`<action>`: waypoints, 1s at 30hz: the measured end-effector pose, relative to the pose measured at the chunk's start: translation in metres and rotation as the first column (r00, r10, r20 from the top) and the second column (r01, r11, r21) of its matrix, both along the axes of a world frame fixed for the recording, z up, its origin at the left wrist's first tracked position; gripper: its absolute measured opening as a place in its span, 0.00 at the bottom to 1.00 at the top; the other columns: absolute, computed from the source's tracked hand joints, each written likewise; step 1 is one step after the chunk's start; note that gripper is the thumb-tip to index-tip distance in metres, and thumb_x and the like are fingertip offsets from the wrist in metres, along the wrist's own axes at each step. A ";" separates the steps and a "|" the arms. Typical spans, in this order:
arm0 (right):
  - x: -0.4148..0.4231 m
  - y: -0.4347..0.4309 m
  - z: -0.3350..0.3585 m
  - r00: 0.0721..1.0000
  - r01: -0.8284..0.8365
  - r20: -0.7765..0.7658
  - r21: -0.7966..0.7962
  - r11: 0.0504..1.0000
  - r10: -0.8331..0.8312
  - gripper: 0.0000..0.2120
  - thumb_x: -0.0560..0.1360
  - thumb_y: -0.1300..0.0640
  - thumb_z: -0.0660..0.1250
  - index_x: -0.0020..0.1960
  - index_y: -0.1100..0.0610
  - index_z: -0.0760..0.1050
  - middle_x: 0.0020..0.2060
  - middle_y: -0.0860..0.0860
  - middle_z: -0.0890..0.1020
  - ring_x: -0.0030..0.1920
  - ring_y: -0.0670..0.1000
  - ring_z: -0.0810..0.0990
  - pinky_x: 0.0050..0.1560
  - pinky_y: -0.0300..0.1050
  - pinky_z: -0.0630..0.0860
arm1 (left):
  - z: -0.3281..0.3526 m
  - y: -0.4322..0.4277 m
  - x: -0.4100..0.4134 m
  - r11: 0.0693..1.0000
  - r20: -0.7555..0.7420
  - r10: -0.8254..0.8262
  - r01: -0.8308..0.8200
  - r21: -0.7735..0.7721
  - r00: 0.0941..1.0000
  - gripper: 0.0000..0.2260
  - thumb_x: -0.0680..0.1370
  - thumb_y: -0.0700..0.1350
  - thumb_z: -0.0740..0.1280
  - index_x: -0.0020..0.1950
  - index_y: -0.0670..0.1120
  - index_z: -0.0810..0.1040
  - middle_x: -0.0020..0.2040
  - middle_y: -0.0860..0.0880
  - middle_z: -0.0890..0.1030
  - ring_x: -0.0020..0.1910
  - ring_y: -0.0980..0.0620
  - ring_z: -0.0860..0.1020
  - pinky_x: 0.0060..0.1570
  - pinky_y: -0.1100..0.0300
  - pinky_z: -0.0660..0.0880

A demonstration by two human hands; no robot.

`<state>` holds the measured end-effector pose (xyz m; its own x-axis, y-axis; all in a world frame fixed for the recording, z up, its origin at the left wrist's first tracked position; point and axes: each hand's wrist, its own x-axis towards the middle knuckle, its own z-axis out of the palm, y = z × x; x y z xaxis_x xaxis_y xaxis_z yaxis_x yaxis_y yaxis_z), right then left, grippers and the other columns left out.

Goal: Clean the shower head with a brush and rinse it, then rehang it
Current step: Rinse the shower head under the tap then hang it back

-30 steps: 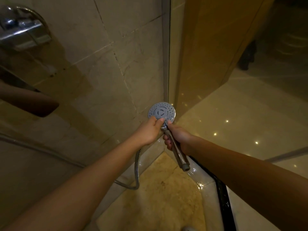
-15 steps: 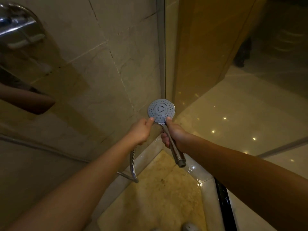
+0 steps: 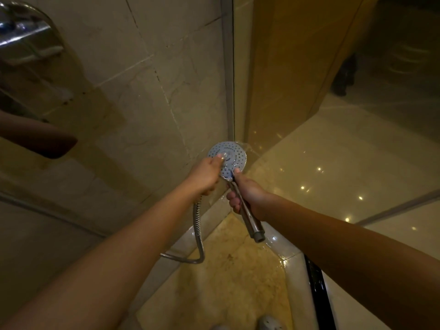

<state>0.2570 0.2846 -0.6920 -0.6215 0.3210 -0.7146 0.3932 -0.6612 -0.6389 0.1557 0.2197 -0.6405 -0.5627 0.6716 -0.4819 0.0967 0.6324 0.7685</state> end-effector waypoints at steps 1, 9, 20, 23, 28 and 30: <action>0.000 0.001 0.000 1.000 0.005 -0.005 0.000 1.000 -0.005 0.23 0.80 0.38 0.50 0.43 0.56 0.68 0.25 0.50 0.70 0.19 0.45 0.66 0.20 0.34 0.64 | -0.001 -0.003 -0.003 0.999 0.013 0.033 -0.033 -0.002 0.999 0.18 0.81 0.55 0.49 0.39 0.47 0.68 0.29 0.50 0.66 0.24 0.53 0.62 0.25 0.64 0.58; 0.005 0.013 -0.001 0.999 0.037 0.011 -0.059 0.998 -0.036 0.24 0.79 0.37 0.50 0.42 0.57 0.68 0.22 0.48 0.70 0.18 0.45 0.66 0.19 0.33 0.65 | -0.013 -0.019 -0.009 0.979 0.113 0.201 -0.195 -0.062 0.973 0.19 0.81 0.56 0.49 0.37 0.46 0.66 0.28 0.49 0.65 0.15 0.59 0.60 0.17 0.70 0.55; 0.005 0.010 -0.004 0.999 0.033 -0.002 -0.048 0.998 -0.033 0.24 0.80 0.37 0.50 0.42 0.56 0.68 0.22 0.48 0.69 0.18 0.45 0.66 0.20 0.34 0.64 | -0.005 -0.006 0.009 0.998 0.102 0.064 -0.061 -0.034 0.993 0.19 0.81 0.56 0.49 0.38 0.47 0.67 0.27 0.52 0.65 0.21 0.56 0.61 0.19 0.67 0.57; 0.004 0.010 -0.004 0.999 0.042 -0.001 -0.046 0.998 -0.042 0.24 0.79 0.37 0.50 0.43 0.57 0.68 0.22 0.48 0.70 0.18 0.45 0.66 0.20 0.33 0.65 | -0.005 -0.007 0.011 0.998 0.050 0.032 -0.029 -0.057 0.998 0.16 0.81 0.55 0.50 0.41 0.46 0.67 0.29 0.51 0.65 0.23 0.54 0.62 0.21 0.66 0.58; 0.004 0.010 -0.007 0.999 0.054 0.001 -0.065 0.996 -0.054 0.24 0.79 0.36 0.51 0.42 0.56 0.69 0.21 0.48 0.70 0.18 0.45 0.67 0.20 0.34 0.65 | -0.009 -0.005 0.027 0.996 0.030 -0.050 0.052 -0.070 0.998 0.15 0.82 0.52 0.52 0.39 0.47 0.66 0.30 0.50 0.66 0.24 0.54 0.63 0.21 0.66 0.59; 0.005 0.009 -0.007 0.997 0.073 0.007 -0.068 0.995 -0.073 0.26 0.79 0.35 0.49 0.41 0.56 0.69 0.21 0.49 0.70 0.18 0.45 0.66 0.19 0.33 0.65 | -0.008 -0.004 0.028 0.998 0.079 -0.010 0.014 -0.055 0.997 0.15 0.82 0.53 0.52 0.38 0.48 0.66 0.29 0.50 0.65 0.22 0.55 0.62 0.20 0.68 0.58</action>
<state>0.2623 0.2937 -0.6988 -0.5950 0.3159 -0.7390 0.3454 -0.7298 -0.5900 0.1838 0.2154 -0.6483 -0.5137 0.6490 -0.5611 0.0451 0.6735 0.7378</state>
